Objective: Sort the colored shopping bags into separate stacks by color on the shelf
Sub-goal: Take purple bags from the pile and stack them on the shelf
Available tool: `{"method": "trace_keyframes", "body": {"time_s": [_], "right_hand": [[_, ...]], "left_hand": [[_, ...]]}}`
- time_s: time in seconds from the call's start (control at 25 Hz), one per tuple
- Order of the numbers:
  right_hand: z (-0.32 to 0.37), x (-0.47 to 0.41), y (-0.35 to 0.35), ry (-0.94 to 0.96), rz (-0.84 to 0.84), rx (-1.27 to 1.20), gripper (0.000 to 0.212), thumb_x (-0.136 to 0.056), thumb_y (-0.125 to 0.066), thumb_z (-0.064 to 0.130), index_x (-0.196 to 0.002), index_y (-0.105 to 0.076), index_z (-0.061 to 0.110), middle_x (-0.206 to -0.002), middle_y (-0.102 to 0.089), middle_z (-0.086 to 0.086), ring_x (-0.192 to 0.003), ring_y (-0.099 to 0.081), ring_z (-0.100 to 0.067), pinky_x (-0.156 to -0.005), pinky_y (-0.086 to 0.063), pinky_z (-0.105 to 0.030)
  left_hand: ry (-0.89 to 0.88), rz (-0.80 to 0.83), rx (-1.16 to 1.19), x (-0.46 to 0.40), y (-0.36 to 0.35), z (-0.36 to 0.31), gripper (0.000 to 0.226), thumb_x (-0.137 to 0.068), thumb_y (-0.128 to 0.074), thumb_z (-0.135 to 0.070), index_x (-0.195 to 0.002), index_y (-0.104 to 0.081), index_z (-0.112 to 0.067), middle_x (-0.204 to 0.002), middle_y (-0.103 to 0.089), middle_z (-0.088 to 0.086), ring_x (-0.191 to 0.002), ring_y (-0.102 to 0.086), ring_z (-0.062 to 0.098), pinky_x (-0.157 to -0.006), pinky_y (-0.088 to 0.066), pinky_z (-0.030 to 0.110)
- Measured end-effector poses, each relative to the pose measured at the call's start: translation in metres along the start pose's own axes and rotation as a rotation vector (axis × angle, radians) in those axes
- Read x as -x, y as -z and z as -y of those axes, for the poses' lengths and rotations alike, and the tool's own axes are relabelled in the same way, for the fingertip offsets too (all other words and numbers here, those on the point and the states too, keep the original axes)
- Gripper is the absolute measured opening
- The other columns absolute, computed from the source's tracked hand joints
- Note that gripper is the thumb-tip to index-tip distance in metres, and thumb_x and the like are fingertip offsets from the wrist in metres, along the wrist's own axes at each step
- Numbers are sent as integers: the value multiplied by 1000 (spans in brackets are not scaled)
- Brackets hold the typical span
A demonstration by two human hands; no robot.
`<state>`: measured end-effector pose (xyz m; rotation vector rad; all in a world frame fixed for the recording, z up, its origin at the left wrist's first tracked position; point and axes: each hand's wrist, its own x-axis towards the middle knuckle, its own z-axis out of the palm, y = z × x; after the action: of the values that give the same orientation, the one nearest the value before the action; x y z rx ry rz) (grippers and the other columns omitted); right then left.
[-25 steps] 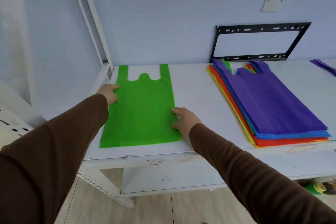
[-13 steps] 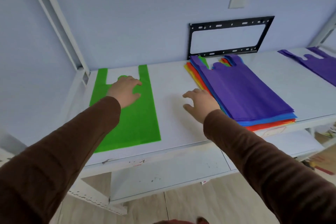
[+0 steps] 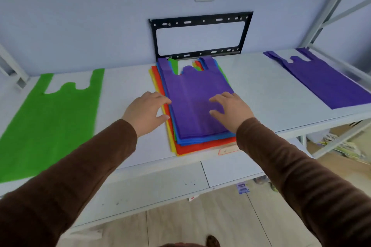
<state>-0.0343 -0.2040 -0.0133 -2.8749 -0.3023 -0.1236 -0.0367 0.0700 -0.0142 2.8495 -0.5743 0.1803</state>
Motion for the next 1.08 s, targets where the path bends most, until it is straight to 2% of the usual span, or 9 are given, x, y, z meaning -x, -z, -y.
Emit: {"method": "trace_keyframes", "body": {"time_s": [0.12,0.24,0.44,0.56,0.72,0.84,0.92,1.0,1.08], "right_hand": [[-39,2,4,91,54,-9,42,-93,-55,41,-132,-53,27,-130,-57,-1,-118,-50,-23,-102,-45,-37],[-64,8,0,170,135,-20,49,-91,-56,49,-134,-50,28,-133,-55,2,-120,-49,-20,-101,-46,-37],[-97,13,-13,225,211,5,64,-83,-60,58,-138,-43,32,-140,-46,6,-125,-43,-18,-103,-43,-37],[-106,13,-15,233,212,5,65,-84,-60,54,-142,-39,33,-145,-43,6,-129,-39,-18,-105,-42,-37],[-111,15,-16,187,172,-19,56,-89,-55,38,-142,-41,27,-144,-45,4,-128,-40,-19,-103,-45,-35],[-112,12,-16,61,71,-71,45,-92,-54,30,-136,-46,26,-137,-50,3,-122,-45,-19,-97,-51,-36],[-112,8,-12,-42,-33,-167,45,-90,-60,35,-132,-47,25,-129,-53,4,-114,-50,-17,-93,-53,-36],[-110,3,-5,-178,-107,-316,58,-85,-66,46,-132,-40,24,-114,-53,9,-96,-56,-13,-81,-54,-31],[-104,-1,0,-312,-45,-517,61,-85,-65,50,-132,-35,25,-97,-62,6,-76,-61,-12,-64,-51,-25]], "left_hand": [[52,42,-12,-4,-15,-42,51,-86,-63,-47,-132,-53,-28,-131,-55,-5,-119,-49,19,-98,-44,37],[88,156,-63,0,-29,-66,60,-85,-59,-57,-137,-45,-31,-136,-50,-8,-124,-45,16,-101,-42,34],[122,274,-216,-2,-34,-82,73,-81,-58,-59,-144,-35,-31,-145,-41,-5,-130,-40,17,-107,-35,35],[96,295,-304,-8,-32,-87,75,-80,-55,-62,-144,-34,-30,-143,-43,-5,-128,-43,17,-109,-34,34],[61,235,-332,-13,-31,-88,57,-88,-53,-50,-140,-41,-30,-137,-50,-7,-120,-50,15,-102,-40,31],[144,114,-176,-12,-31,-84,38,-90,-58,-33,-128,-54,-30,-125,-60,-7,-112,-55,15,-92,-49,30],[228,-40,-5,-14,-29,-81,32,-89,-62,-34,-120,-58,-28,-117,-61,-6,-105,-58,16,-84,-51,29],[327,-142,122,-20,-30,-78,43,-86,-66,-43,-122,-51,-26,-111,-56,-7,-96,-58,14,-76,-51,28],[496,-111,323,-29,-30,-79,57,-83,-67,-52,-125,-40,-25,-100,-57,-5,-82,-61,14,-66,-49,26]]}}
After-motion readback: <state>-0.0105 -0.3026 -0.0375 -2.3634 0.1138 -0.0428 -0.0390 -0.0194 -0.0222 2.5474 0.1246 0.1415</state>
